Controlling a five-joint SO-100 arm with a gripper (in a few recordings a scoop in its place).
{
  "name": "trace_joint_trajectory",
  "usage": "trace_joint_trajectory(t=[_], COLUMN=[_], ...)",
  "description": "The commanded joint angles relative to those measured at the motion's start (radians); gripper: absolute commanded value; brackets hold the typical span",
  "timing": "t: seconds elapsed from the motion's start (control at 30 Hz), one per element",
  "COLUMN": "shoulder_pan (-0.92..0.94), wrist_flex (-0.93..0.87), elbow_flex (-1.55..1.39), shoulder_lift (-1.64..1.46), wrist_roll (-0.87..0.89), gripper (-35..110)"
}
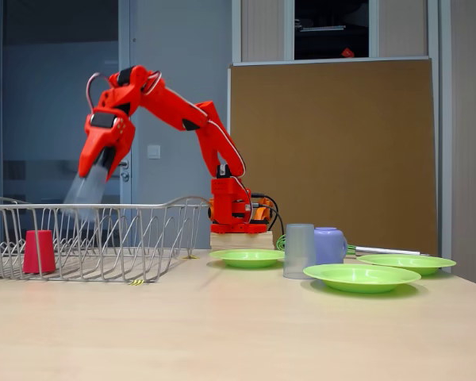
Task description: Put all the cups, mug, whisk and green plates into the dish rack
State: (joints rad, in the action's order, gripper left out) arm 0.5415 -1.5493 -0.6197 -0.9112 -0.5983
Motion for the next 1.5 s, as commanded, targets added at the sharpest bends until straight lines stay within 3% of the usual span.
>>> trace_joint_trajectory(t=[0.0, 0.37, 0.67, 0.97, 1.47], shoulder_pan=[0.037, 0.1, 0.126, 0.13, 0.094], wrist_flex=[0.005, -0.015, -0.035, -0.072, -0.109], elbow_flex=[0.101, 0.221, 0.227, 0.227, 0.219], shoulder_lift=[0.071, 0.255, 0.301, 0.295, 0.114], wrist_roll=[-0.029, -0.061, -0.078, -0.094, -0.095], gripper=[9, 10, 20, 35, 35])
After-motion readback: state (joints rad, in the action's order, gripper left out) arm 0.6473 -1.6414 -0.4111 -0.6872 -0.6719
